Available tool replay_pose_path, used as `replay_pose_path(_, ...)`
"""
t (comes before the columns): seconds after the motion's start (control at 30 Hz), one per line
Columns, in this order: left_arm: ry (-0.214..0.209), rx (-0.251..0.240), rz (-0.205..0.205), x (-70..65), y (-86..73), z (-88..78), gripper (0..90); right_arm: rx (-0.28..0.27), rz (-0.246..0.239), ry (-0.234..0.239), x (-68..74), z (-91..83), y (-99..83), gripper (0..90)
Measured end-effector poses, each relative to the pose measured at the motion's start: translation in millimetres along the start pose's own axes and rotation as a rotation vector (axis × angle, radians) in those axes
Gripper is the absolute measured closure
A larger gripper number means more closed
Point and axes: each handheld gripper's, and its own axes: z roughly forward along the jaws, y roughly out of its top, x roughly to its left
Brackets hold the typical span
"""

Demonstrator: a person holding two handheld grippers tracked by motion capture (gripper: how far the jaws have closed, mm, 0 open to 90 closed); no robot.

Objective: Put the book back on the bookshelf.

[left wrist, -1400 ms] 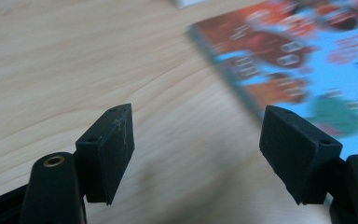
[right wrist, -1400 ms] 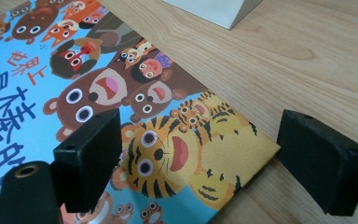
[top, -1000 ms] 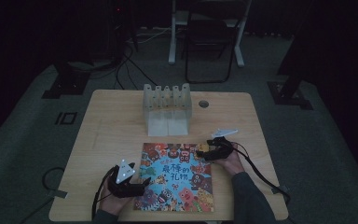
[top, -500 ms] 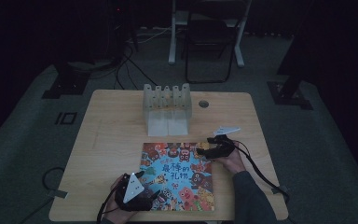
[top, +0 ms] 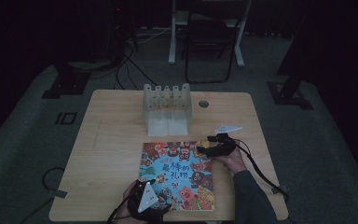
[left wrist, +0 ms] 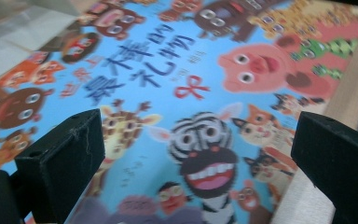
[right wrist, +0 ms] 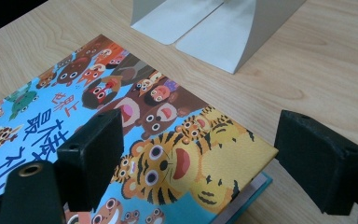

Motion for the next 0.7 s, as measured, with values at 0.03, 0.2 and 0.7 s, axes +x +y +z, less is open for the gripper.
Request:
replay_pose_path(0.03,-0.007,0.005,0.010,-2.2,0.3,1.5,2.7,-0.002,-0.001,0.001,0.3,-0.4,0.9,15.6)
replay_pose_path(0.2,-0.032,0.028,0.052,-11.4,2.6,12.0,2.2,-0.007,-0.002,0.008,0.8,-2.4,3.4,15.6)
replay_pose_path(0.7,0.020,0.031,0.112,-24.9,7.9,29.1,4.7,-0.040,-0.002,0.036,5.1,-4.5,10.7,15.6)
